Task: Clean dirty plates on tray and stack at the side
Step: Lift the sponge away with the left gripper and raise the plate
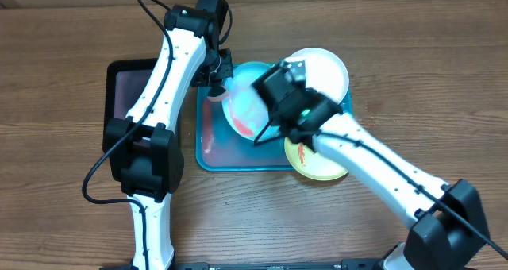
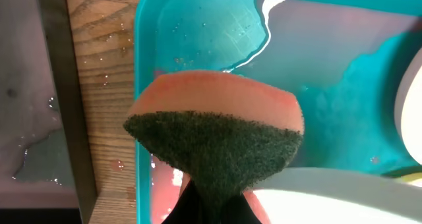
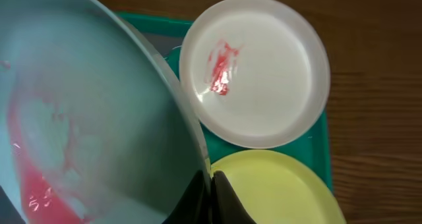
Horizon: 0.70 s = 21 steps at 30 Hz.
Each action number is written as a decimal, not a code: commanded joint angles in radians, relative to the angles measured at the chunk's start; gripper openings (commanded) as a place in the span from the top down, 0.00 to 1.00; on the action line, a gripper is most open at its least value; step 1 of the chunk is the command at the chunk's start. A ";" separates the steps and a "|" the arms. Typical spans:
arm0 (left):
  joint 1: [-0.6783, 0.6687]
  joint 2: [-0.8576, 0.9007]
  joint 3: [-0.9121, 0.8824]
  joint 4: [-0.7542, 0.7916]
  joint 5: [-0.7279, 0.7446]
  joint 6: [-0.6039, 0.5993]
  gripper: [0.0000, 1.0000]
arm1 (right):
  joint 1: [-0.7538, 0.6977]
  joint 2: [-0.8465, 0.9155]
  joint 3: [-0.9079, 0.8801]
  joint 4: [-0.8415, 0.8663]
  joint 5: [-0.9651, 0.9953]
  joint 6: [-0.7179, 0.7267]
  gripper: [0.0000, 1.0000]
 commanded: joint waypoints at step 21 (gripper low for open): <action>-0.005 -0.005 0.013 0.070 0.007 0.027 0.96 | 0.241 -0.007 0.016 -0.062 0.907 0.002 0.96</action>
